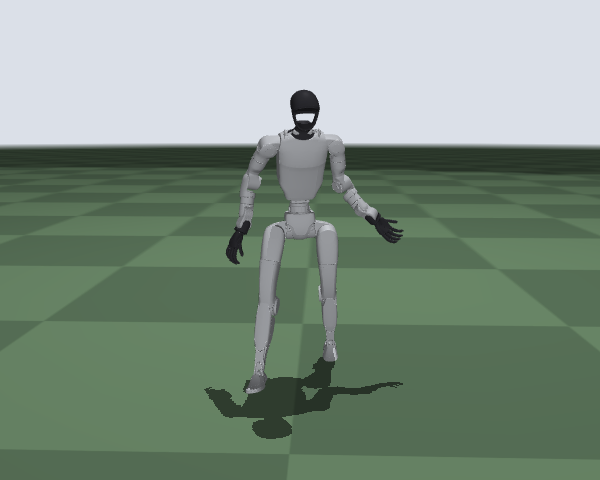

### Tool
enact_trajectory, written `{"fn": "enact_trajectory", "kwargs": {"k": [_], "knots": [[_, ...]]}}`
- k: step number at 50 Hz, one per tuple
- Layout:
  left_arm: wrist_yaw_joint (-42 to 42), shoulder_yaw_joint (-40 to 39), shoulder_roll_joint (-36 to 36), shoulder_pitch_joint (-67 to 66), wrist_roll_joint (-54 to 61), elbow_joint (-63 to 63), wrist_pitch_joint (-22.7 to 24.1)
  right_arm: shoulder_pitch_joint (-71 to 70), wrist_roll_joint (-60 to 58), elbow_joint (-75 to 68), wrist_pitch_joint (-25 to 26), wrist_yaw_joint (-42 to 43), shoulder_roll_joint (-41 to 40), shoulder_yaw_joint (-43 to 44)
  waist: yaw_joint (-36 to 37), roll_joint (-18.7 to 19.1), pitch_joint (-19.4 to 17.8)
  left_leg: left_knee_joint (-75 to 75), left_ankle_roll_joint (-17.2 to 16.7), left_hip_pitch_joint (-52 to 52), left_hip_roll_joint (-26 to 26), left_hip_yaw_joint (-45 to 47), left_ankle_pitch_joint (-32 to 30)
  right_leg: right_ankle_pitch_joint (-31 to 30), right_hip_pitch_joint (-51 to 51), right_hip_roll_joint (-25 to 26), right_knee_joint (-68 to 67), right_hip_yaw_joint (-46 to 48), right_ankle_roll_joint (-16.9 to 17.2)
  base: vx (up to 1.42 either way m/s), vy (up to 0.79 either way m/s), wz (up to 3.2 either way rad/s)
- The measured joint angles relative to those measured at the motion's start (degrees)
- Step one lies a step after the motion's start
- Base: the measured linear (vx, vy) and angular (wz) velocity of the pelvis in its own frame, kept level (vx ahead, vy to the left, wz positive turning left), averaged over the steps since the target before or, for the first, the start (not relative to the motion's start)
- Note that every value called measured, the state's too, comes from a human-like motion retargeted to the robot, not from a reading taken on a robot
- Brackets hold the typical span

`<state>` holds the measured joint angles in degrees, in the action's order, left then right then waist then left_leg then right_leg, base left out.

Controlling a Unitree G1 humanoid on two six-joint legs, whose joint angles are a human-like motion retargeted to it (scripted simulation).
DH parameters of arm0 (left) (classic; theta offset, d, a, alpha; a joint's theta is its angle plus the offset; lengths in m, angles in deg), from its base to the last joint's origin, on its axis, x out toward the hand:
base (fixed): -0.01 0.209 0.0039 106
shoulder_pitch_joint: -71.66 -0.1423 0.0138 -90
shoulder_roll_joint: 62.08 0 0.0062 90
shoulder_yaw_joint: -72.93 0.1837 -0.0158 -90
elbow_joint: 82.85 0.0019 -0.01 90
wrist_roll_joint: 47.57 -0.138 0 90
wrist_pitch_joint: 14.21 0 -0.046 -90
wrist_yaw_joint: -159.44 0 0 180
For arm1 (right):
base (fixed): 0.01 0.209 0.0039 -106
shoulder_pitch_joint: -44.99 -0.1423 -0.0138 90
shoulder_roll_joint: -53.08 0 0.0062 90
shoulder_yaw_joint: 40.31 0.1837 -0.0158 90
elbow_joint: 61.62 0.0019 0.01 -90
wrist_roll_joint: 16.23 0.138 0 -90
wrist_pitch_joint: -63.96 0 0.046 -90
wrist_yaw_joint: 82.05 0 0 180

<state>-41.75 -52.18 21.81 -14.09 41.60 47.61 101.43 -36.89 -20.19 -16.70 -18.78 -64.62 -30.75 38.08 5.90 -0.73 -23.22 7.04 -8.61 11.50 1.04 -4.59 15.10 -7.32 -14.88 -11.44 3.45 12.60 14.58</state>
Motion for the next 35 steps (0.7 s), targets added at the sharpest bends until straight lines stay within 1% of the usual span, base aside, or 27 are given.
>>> {"fn": "enact_trajectory", "kwargs": {"k": [3, 5, 7, 8, 9, 10, 11, 13, 15, 18, 20, 21, 22, 23, 24, 25, 26, 28, 30, 32, 33, 35], "knots": [[-1.1, -2.1, 2.5, -1.4, -6.0, -8.8, 0.9, 2.1, -1.2, -1.2, 0.9, -3.4, 0.8, 1.7, -0.2, 1.8, 0.3, 11.0, 0.0, -0.7, -0.6, 0.4, -1.1, -3.3, 3.1, -0.8, -3.2, -0.6, -2.7, 0.80, -0.22, 0.16], [-2.6, -1.9, 5.1, -2.9, -12.7, -14.8, 0.2, 3.0, -1.6, -2.1, 1.0, -5.8, 1.8, 2.2, -0.3, 3.6, 1.0, 22.7, -0.9, -4.4, -0.3, 0.1, -5.2, -1.6, 4.2, -0.5, -7.4, -1.3, -5.5, 0.77, -0.24, -0.04], [-4.5, -0.7, 8.6, -4.6, -21.1, -20.5, -0.7, 3.8, -1.9, -2.2, 0.5, -7.0, 3.3, 2.5, -0.4, 5.1, 2.2, 34.3, -2.4, -9.6, -0.2, 0.1, -11.5, 2.8, 4.5, -0.2, -12.7, -1.9, -7.2, 0.74, -0.22, -0.18], [-5.4, 0.0, 10.7, -5.4, -25.6, -23.1, -1.1, 4.2, -2.1, -1.9, 0.1, -7.3, 4.1, 2.6, -0.5, 5.5, 2.7, 39.1, -2.9, -12.1, -0.3, 0.7, -13.9, 4.7, 5.0, -0.4, -14.7, -2.1, -7.3, 0.71, -0.19, -0.25], [-6.6, 0.8, 13.0, -5.8, -30.9, -25.6, -1.6, 4.4, -2.3, -1.4, -0.4, -7.5, 4.9, 2.8, -0.6, 5.6, 3.0, 43.1, -3.0, -14.6, -0.4, 1.8, -14.9, 6.2, 5.7, -0.7, -16.0, -2.5, -6.9, 0.69, -0.17, -0.28], [-8.0, 1.6, 15.3, -6.0, -36.7, -28.1, -2.2, 4.5, -2.3, -0.7, -0.9, -7.6, 5.6, 3.0, -0.6, 5.5, 3.3, 46.6, -2.8, -17.0, -0.5, 3.3, -15.2, 7.5, 6.4, -1.1, -16.9, -2.8, -6.4, 0.66, -0.16, -0.34], [-9.7, 2.4, 17.9, -5.5, -43.6, -30.2, -3.4, 4.4, -2.2, 0.2, -1.4, -7.7, 6.4, 3.1, -0.6, 5.3, 3.4, 48.5, -2.1, -19.2, -0.3, 5.2, -14.0, 8.1, 7.4, -1.4, -16.8, -3.2, -5.7, 0.63, -0.15, -0.43], [-13.7, 4.2, 23.1, -3.0, -58.7, -33.9, -7.2, 3.4, -1.5, 2.4, -2.3, -8.3, 8.0, 3.2, -0.1, 5.0, 3.3, 50.0, -0.9, -23.4, 0.3, 9.1, -11.4, 8.9, 8.8, -1.7, -16.2, -4.5, -4.4, 0.58, -0.12, -0.63], [-16.1, 6.3, 28.2, -0.3, -71.7, -36.4, -11.6, 2.4, -0.9, 5.6, -3.0, -9.1, 10.3, 2.3, 0.4, 4.9, 3.2, 47.4, -0.2, -26.9, 0.8, 12.5, -9.7, 9.4, 9.7, -1.6, -15.6, -6.1, -3.6, 0.53, -0.08, -0.83], [-18.1, 11.5, 34.6, 7.1, -87.2, -38.2, -17.8, -0.9, 1.6, 9.2, -4.7, -11.0, 11.9, 1.0, 1.2, 4.3, 2.3, 36.8, -0.6, -30.9, 1.0, 14.9, -10.0, 10.7, 10.0, -1.0, -15.6, -8.5, -2.8, 0.50, -0.03, -0.87], [-16.5, 16.7, 37.9, 12.5, -94.4, -38.9, -21.4, -3.5, 2.1, 11.5, -5.3, -11.6, 13.0, -0.7, 1.3, 4.0, 1.6, 26.2, -0.8, -32.3, 1.3, 14.9, -11.7, 11.9, 10.1, -0.3, -16.2, -9.8, -2.5, 0.51, 0.02, -0.79], [-15.7, 20.6, 38.3, 17.4, -98.5, -36.9, -23.8, -5.1, 2.2, 12.0, -5.4, -13.8, 13.5, -2.0, 1.2, 3.9, 1.3, 19.4, -0.9, -32.2, 1.6, 14.4, -13.0, 12.7, 10.3, 0.2, -16.7, -10.3, -2.4, 0.53, 0.05, -0.74], [-15.1, 24.2, 38.7, 22.1, -102.0, -35.0, -25.6, -6.6, 1.9, 12.4, -5.9, -13.7, 13.8, -3.1, 1.4, 3.8, 0.8, 12.3, -1.0, -31.7, 2.1, 13.9, -14.5, 13.6, 10.7, 0.8, -17.1, -10.8, -2.2, 0.56, 0.07, -0.75], [-15.1, 27.2, 39.3, 26.6, -104.2, -33.2, -26.0, -7.8, 0.9, 12.5, -6.9, -8.9, 13.5, -3.9, 1.9, 3.7, 0.2, 4.6, -1.0, -30.5, 2.9, 13.5, -16.3, 14.4, 11.3, 1.4, -17.6, -11.4, -2.0, 0.60, 0.09, -0.79], [-14.1, 31.0, 39.6, 30.8, -106.3, -30.3, -26.7, -8.6, 0.3, 12.5, -7.6, -7.0, 13.3, -4.9, 2.1, 3.7, -0.3, -2.0, -1.5, -29.2, 3.9, 13.2, -17.2, 15.4, 12.5, 2.2, -17.9, -11.8, -1.9, 0.64, 0.11, -0.79], [-12.5, 35.1, 39.8, 34.8, -108.3, -26.8, -27.5, -9.2, -0.1, 12.4, -8.2, -6.5, 13.1, -6.1, 2.3, 3.6, -0.8, -8.1, -2.2, -27.8, 5.0, 12.9, -17.8, 16.5, 13.8, 3.1, -18.3, -12.1, -1.9, 0.68, 0.14, -0.67], [-10.8, 39.4, 39.4, 38.7, -109.7, -22.5, -27.9, -9.3, -0.6, 12.2, -8.6, -6.5, 12.8, -7.0, 2.5, 3.2, -1.0, -10.5, -2.7, -27.5, 5.9, 12.9, -16.6, 17.5, 15.2, 3.5, -18.7, -12.2, -1.9, 0.71, 0.15, -0.57], [-7.0, 47.2, 37.5, 44.8, -112.2, -13.5, -28.7, -9.0, -1.7, 11.5, -8.9, -7.0, 12.1, -9.0, 2.6, 1.7, -0.7, -12.0, -3.0, -27.5, 7.1, 13.2, -14.3, 19.1, 17.6, 3.8, -19.7, -12.3, -2.0, 0.74, 0.18, -0.43], [-3.4, 56.3, 33.7, 51.0, -113.4, -1.9, -29.0, -8.1, -2.9, 10.3, -9.0, -7.5, 11.0, -10.9, 3.7, -1.0, 1.1, -12.0, -2.1, -27.5, 7.3, 13.8, -15.6, 21.4, 17.2, 3.3, -24.4, -12.3, -0.7, 0.77, 0.21, -0.42], [-1.0, 63.4, 30.0, 53.8, -113.7, 8.5, -29.3, -7.1, -2.5, 8.5, -8.5, -8.3, 9.5, -12.8, 4.0, -2.5, 2.1, -11.7, -1.4, -26.0, 8.1, 12.8, -21.1, 21.2, 17.7, 3.9, -28.4, -12.5, -2.8, 0.78, 0.26, -0.26], [-0.1, 66.2, 28.3, 54.3, -113.9, 13.0, -29.7, -6.8, -2.3, 7.7, -7.9, -8.6, 9.1, -13.7, 3.6, -2.8, 2.1, -10.7, -1.1, -25.1, 8.4, 12.0, -23.5, 19.8, 17.8, 4.4, -31.0, -12.9, -4.7, 0.77, 0.30, -0.08], [1.1, 70.2, 24.8, 53.1, -113.9, 19.7, -30.1, -5.1, -1.5, 6.1, -7.3, -9.0, 8.0, -14.3, 3.3, -4.2, 2.4, -6.8, -0.1, -24.2, 8.2, 10.7, -24.2, 15.4, 15.7, 4.2, -39.8, -13.7, -6.7, 0.76, 0.31, 0.01]]}}
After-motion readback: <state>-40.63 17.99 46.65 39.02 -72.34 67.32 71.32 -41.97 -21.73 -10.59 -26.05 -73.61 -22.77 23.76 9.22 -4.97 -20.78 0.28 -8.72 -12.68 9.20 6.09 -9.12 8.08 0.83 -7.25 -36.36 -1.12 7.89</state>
